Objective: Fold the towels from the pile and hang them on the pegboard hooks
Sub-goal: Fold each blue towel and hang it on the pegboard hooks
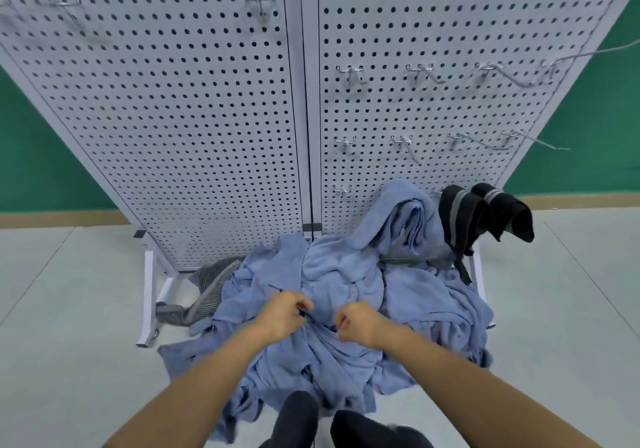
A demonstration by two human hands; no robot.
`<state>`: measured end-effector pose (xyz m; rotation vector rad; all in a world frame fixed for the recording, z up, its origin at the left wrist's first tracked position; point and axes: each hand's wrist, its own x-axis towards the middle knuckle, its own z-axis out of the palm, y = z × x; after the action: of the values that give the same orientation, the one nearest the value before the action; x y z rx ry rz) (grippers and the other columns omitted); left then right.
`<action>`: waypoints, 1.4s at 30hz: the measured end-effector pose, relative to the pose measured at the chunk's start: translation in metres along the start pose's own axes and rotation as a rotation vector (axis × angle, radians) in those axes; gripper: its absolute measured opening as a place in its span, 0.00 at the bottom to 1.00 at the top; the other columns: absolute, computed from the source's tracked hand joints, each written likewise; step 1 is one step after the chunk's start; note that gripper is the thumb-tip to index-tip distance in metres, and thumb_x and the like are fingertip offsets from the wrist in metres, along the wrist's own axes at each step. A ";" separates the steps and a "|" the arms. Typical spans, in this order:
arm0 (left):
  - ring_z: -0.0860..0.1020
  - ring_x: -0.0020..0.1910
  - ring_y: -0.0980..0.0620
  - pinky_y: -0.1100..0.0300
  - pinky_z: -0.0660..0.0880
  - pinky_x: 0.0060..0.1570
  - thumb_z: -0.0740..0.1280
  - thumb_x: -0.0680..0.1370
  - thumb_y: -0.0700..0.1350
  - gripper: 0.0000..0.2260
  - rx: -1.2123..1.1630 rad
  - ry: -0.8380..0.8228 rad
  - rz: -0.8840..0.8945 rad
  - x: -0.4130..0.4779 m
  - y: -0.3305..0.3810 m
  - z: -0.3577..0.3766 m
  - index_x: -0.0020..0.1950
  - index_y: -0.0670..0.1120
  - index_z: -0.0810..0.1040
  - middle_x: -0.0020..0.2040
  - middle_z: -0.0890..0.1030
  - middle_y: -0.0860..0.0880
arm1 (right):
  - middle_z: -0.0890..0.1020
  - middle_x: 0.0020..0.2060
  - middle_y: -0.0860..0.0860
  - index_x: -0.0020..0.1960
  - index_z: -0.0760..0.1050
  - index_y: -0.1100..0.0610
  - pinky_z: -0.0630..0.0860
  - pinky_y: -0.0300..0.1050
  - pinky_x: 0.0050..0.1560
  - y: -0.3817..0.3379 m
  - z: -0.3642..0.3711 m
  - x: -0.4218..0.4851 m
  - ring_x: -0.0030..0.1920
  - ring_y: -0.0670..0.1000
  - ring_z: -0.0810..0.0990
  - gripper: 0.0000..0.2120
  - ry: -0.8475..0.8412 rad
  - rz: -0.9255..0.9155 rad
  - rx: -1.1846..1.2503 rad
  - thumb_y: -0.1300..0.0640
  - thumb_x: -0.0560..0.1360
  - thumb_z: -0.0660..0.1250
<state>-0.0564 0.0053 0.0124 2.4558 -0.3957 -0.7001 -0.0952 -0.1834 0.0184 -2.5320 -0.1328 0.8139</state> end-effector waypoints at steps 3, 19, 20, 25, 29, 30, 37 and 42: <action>0.77 0.53 0.50 0.65 0.73 0.54 0.65 0.77 0.32 0.13 -0.010 -0.030 0.035 0.019 -0.003 0.018 0.61 0.38 0.77 0.58 0.78 0.44 | 0.67 0.30 0.60 0.32 0.64 0.60 0.62 0.45 0.34 0.010 0.017 0.016 0.35 0.55 0.67 0.14 -0.008 -0.034 -0.028 0.63 0.75 0.63; 0.76 0.37 0.60 0.68 0.73 0.46 0.66 0.79 0.43 0.08 -0.628 0.118 0.138 -0.019 0.077 -0.082 0.40 0.46 0.74 0.34 0.78 0.56 | 0.70 0.29 0.50 0.40 0.70 0.55 0.66 0.38 0.36 -0.020 -0.109 -0.052 0.29 0.46 0.67 0.09 0.358 -0.273 0.504 0.62 0.79 0.62; 0.77 0.37 0.59 0.64 0.74 0.47 0.64 0.80 0.43 0.08 -0.661 0.130 0.169 -0.029 0.094 -0.096 0.41 0.46 0.74 0.34 0.79 0.56 | 0.70 0.29 0.52 0.42 0.70 0.57 0.66 0.42 0.38 -0.029 -0.122 -0.062 0.31 0.49 0.67 0.08 0.382 -0.289 0.536 0.61 0.80 0.62; 0.79 0.41 0.55 0.60 0.76 0.44 0.60 0.82 0.46 0.07 -0.775 0.311 0.335 -0.080 0.181 -0.168 0.46 0.47 0.73 0.40 0.81 0.52 | 0.70 0.31 0.46 0.53 0.70 0.57 0.68 0.40 0.44 -0.078 -0.186 -0.123 0.36 0.46 0.70 0.07 0.465 -0.443 0.679 0.55 0.79 0.65; 0.78 0.39 0.56 0.60 0.76 0.44 0.59 0.82 0.46 0.07 -0.850 0.362 0.443 -0.122 0.237 -0.209 0.46 0.47 0.73 0.39 0.80 0.53 | 0.77 0.39 0.46 0.51 0.74 0.53 0.69 0.35 0.41 -0.117 -0.216 -0.169 0.39 0.45 0.75 0.09 0.437 -0.403 0.388 0.50 0.75 0.69; 0.78 0.39 0.56 0.60 0.76 0.44 0.60 0.82 0.46 0.07 -0.887 0.372 0.457 -0.132 0.246 -0.214 0.46 0.47 0.74 0.40 0.80 0.52 | 0.75 0.36 0.48 0.43 0.73 0.56 0.67 0.37 0.38 -0.125 -0.222 -0.177 0.36 0.46 0.72 0.08 0.486 -0.400 0.334 0.53 0.76 0.68; 0.75 0.59 0.53 0.56 0.69 0.56 0.72 0.71 0.56 0.28 -0.657 0.362 0.293 -0.170 0.235 -0.206 0.68 0.51 0.66 0.62 0.75 0.50 | 0.73 0.34 0.50 0.41 0.71 0.55 0.67 0.31 0.30 -0.164 -0.264 -0.244 0.33 0.45 0.69 0.10 0.725 -0.493 0.691 0.64 0.80 0.59; 0.73 0.60 0.52 0.58 0.69 0.60 0.76 0.68 0.54 0.37 -0.598 0.159 0.126 -0.174 0.228 -0.163 0.70 0.50 0.61 0.63 0.73 0.53 | 0.76 0.35 0.51 0.43 0.71 0.55 0.74 0.35 0.34 -0.177 -0.284 -0.264 0.32 0.45 0.73 0.08 0.726 -0.546 0.924 0.62 0.80 0.60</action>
<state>-0.1372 -0.0374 0.3291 1.8846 -0.2318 -0.4771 -0.1398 -0.2043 0.4419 -1.6238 -0.1473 -0.2587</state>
